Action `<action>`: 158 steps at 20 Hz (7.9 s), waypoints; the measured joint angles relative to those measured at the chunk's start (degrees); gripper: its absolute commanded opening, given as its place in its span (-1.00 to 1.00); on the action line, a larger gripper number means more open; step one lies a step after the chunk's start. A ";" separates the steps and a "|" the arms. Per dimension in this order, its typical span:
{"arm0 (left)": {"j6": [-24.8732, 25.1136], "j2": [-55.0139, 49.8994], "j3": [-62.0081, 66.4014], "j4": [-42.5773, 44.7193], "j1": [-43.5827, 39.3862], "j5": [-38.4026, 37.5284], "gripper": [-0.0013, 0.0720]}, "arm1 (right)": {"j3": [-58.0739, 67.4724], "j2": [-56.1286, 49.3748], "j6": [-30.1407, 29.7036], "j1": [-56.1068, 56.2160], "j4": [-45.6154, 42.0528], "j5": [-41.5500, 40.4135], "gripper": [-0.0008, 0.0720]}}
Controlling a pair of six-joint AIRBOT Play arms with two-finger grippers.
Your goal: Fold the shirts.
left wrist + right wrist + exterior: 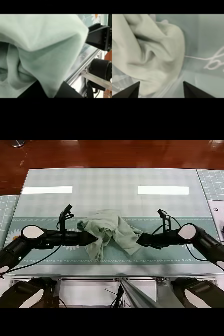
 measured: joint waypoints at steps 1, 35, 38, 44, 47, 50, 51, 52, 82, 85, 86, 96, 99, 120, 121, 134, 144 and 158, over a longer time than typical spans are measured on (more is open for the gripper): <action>0.04 -0.02 0.13 -0.15 0.07 -0.04 -0.89 | 0.00 -1.20 -0.07 0.74 1.31 -1.18 0.73; -22.08 18.62 69.66 30.99 28.55 -40.04 -0.89 | 70.66 23.93 2.38 -4.79 -36.13 37.44 -0.93; -22.36 20.63 55.19 27.71 28.50 -41.62 -0.89 | 62.95 24.79 3.23 -4.79 -36.37 38.66 -0.93; -21.11 18.69 23.41 22.12 24.52 -25.88 -0.89 | 43.25 23.41 6.80 -4.79 -41.31 31.10 -0.93; -18.32 12.41 15.15 18.93 20.09 -11.78 -0.89 | 38.49 16.37 9.55 -5.18 -46.23 24.68 -0.93; -14.34 2.89 14.43 13.97 16.76 0.13 -0.89 | 37.97 5.49 9.88 -8.57 -48.02 17.92 -0.93; -13.44 -0.48 15.58 12.44 16.24 2.69 -0.89 | 38.77 1.68 9.84 -10.40 -47.25 16.70 -0.93; -12.79 -4.17 17.55 11.02 15.85 4.59 -0.88 | 40.00 -2.36 9.38 -12.59 -45.24 15.93 -0.93; -6.32 -26.10 19.85 22.84 33.79 -21.49 0.96 | 17.70 -13.22 -21.57 -46.31 6.38 18.75 0.73; -4.81 -25.68 17.00 20.50 31.61 -18.21 0.96 | 14.25 -11.47 -23.28 -46.69 8.02 19.71 0.73; -4.50 -25.77 16.52 20.06 30.29 -17.03 0.96 | 13.62 -11.15 -23.58 -46.75 8.26 19.82 0.73; -2.71 -26.91 17.79 17.86 20.13 -12.90 -0.89 | 12.15 -10.47 -18.71 -39.50 0.13 19.61 0.73; -2.51 -26.88 18.25 17.70 19.71 -13.20 -0.89 | 12.11 -11.08 -16.44 -34.88 -1.55 18.53 0.73; -2.27 -20.72 40.24 3.13 21.99 -13.03 -0.89 | 58.45 -25.31 -10.25 -18.01 2.60 22.82 -0.93; -2.32 -19.71 46.40 0.35 22.73 -13.03 -0.89 | 67.01 -25.31 -8.76 -18.51 0.94 24.79 -0.93; -9.51 1.29 94.01 5.68 43.39 -13.29 -0.89 | 91.93 6.32 -5.07 -21.22 -14.03 24.90 -0.93; -14.71 19.10 92.02 30.99 33.68 -16.70 -0.89 | 89.59 20.87 -3.65 -21.29 -28.22 33.53 -0.93; -12.15 5.44 50.16 18.49 22.14 -5.27 -0.89 | 57.72 7.65 -2.21 -21.29 -33.00 25.57 -0.93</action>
